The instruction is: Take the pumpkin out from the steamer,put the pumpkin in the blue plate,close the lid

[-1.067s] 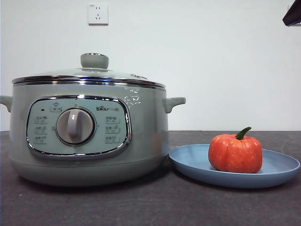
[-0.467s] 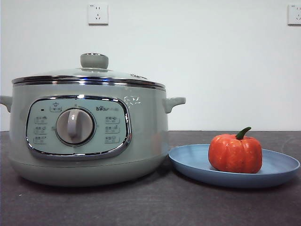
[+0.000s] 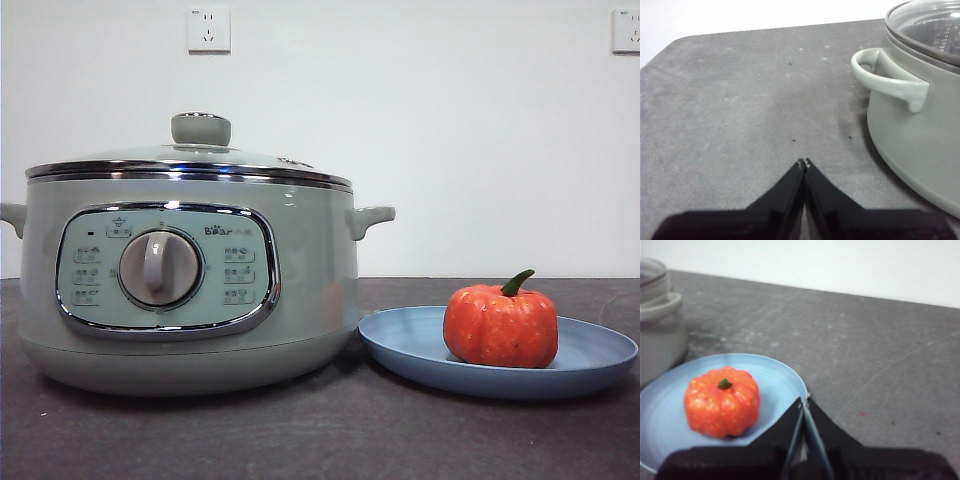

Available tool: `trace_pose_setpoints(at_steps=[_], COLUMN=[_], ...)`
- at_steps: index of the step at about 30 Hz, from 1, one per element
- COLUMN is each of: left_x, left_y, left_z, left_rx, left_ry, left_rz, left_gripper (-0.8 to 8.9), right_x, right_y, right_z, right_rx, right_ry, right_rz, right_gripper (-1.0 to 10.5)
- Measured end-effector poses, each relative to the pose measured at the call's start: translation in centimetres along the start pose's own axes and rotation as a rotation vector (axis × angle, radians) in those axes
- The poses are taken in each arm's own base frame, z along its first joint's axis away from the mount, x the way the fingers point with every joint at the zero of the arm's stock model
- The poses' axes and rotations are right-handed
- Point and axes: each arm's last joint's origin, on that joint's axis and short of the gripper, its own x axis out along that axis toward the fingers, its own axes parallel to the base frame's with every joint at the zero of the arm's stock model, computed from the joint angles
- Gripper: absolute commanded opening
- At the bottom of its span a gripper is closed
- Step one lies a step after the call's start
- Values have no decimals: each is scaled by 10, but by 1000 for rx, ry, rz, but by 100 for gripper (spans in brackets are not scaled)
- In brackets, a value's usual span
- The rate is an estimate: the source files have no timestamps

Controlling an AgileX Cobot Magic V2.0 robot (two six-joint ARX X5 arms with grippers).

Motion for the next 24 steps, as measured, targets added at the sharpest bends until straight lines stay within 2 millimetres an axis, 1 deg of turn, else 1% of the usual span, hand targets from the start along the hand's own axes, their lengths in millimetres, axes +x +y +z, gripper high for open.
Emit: trace_pose_setpoints(at_steps=[6,24], left_x=[0,0], left_y=[0,0], left_z=[0,0], left_rx=[0,0], left_ry=[1,0], left_rz=[0,0], left_gripper=[-4,-4], right_x=[0,0], right_y=[0,0], right_z=[0,0], right_rx=[34,41], right_ry=[-2,-1], right_rz=[0,1], right_gripper=[2,1])
